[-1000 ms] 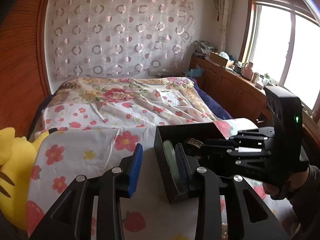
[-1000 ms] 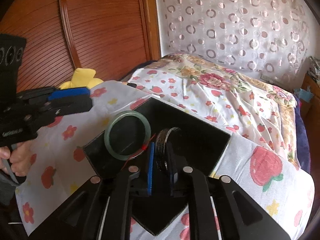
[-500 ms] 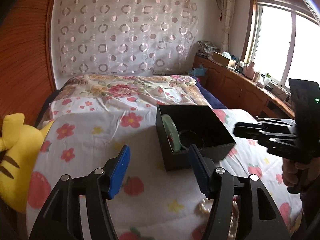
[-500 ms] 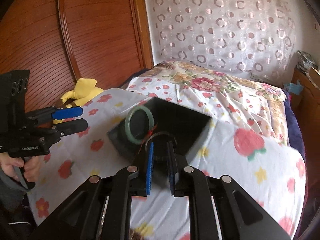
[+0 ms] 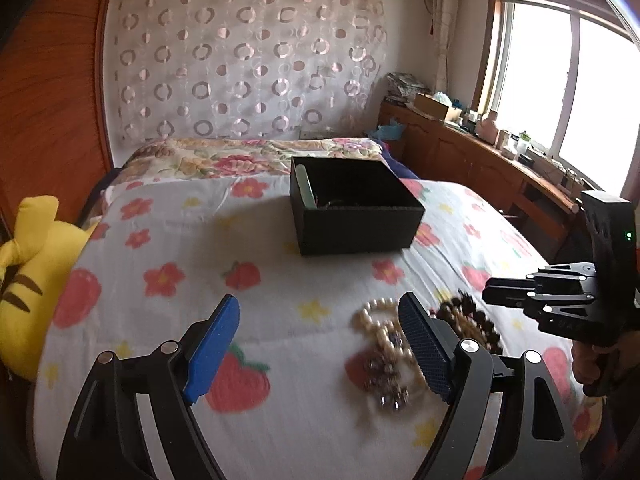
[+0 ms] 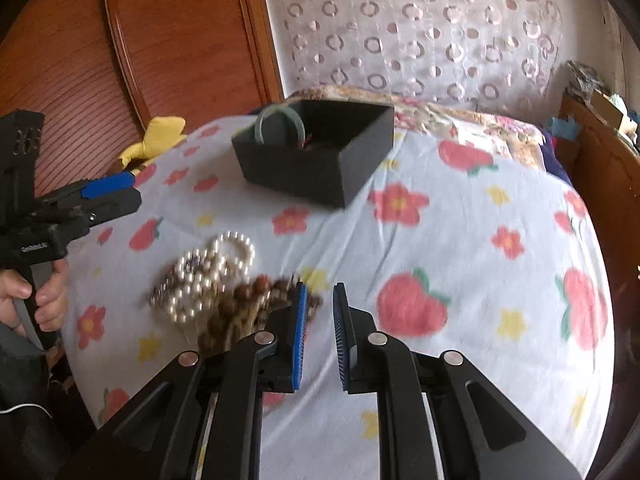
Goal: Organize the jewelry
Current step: 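Withdraw both grippers from the box back toward the jewelry pile, then grasp the dark brown bead bracelet with the right gripper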
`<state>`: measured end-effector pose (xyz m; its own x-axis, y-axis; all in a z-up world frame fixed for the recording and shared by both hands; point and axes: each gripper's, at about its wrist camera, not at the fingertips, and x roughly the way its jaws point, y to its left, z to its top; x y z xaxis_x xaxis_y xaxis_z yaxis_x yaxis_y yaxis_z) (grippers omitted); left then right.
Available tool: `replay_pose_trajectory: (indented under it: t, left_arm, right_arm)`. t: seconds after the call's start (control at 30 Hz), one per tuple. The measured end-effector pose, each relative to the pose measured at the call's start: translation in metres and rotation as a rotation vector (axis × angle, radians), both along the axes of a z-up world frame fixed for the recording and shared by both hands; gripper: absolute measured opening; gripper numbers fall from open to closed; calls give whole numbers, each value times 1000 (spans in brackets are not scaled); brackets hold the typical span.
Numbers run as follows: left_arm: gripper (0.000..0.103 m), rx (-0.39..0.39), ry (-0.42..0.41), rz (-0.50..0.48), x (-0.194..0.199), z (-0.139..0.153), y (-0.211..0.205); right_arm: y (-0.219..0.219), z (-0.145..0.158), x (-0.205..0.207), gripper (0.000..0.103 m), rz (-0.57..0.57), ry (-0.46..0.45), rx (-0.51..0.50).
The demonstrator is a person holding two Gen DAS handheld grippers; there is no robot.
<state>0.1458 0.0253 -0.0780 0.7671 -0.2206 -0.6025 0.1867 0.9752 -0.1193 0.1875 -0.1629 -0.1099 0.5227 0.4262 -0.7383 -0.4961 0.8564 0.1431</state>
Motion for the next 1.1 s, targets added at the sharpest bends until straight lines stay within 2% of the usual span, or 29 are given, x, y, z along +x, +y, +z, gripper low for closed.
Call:
replay_pose_trajectory:
  t: [0.13, 0.27, 0.37, 0.4, 0.43, 0.47, 0.67, 0.9, 1.1]
  left_arm:
    - [78, -4, 1, 3, -14, -5, -1]
    - [78, 1, -2, 6, -23, -5, -2]
    - [78, 4, -11, 6, -31, -4, -3]
    - [79, 7, -15, 7, -33, -3, -4]
    - [79, 8, -18, 9, -35, -3, -4]
    - [79, 10, -19, 9, -37, -3, -5]
    - [79, 23, -4, 15, -47, -7, -7]
    - [79, 40, 12, 4, -49, -9, -14]
    - [79, 49, 30, -13, -46, -14, -22]
  right_arm:
    - [5, -8, -6, 17, -5, 24, 10]
    - [7, -14, -6, 26, -28, 27, -25]
    - [1, -19, -1, 27, -49, 64, 23]
    - [1, -19, -1, 25, -51, 70, 26]
    - [2, -19, -2, 15, -43, 74, 33]
    - [3, -17, -4, 15, -26, 67, 49]
    - [-6, 17, -22, 15, -28, -48, 133]
    - [-22, 62, -49, 15, -28, -193, 157]
    - [-43, 78, -63, 15, -43, -244, 167]
